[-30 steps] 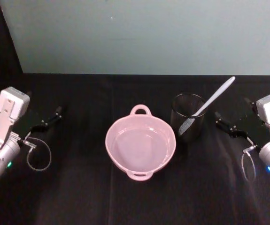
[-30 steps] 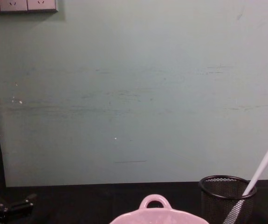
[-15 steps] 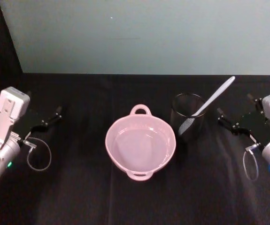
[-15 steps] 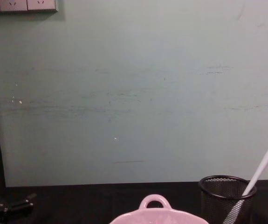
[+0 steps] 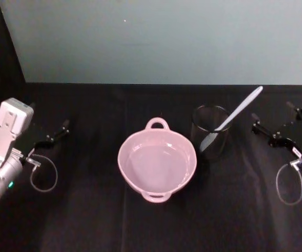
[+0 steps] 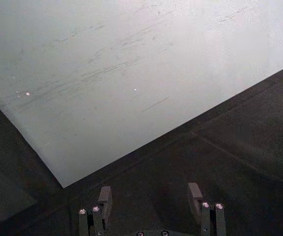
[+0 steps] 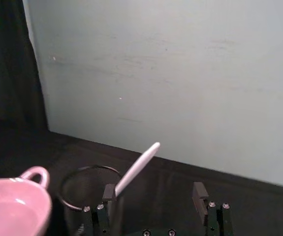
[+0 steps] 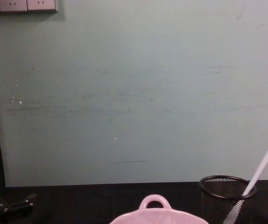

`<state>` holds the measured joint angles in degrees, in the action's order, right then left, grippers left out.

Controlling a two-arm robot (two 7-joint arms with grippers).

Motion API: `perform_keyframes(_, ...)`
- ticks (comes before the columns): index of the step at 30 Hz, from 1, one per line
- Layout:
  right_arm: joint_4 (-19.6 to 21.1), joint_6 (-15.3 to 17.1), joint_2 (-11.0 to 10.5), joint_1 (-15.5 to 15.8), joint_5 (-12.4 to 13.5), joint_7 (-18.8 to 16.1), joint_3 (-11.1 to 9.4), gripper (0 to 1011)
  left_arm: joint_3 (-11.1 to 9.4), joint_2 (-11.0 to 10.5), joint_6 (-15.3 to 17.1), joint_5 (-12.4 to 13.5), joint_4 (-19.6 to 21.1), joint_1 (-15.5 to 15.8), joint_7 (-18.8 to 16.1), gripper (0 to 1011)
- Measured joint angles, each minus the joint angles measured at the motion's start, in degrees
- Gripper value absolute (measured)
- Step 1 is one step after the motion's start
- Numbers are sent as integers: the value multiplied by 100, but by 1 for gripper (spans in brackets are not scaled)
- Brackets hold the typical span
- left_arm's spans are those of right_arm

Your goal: Use the one hand to pick up the spoon and stir the clear water in the bowl.

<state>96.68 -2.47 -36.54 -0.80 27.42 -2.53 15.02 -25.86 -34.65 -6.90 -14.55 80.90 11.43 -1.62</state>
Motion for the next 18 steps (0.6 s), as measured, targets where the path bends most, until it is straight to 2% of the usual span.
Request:
perform_keyframes(1,55,61,17,33,98,-31,-44,1002,0,0,0,0,0,0,0,1011)
perform_keyframes(3,243,336,116,122,509,-118,-230,1003,0,0,0,0,0,0,0,1011)
perform_keyframes(6,348,580,244,144,830,-143,-360,1003,0,0,0,0,0,0,0,1011)
perform_keyframes(7,395,799,352,138,1063,-133,-440,1003,0,0,0,0,0,0,0,1011)
perform_keyframes(8,395,799,352,138,1063,-133,-440,1003,0,0,0,0,0,0,0,1011)
perform_keyframes(10,462,1211,600,79,1462,-15,-576,1003,0,0,0,0,0,0,0,1011)
perform_keyframes(13,484,1423,771,24,1662,75,-641,1003,0,0,0,0,0,0,0,1011)
perform_keyframes(16,488,1679,1038,-97,1907,258,-703,1002,0,0,0,0,0,0,0,1011)
perform_keyframes(18,487,1735,1118,-139,1958,321,-701,1003,0,0,0,0,0,0,0,1011)
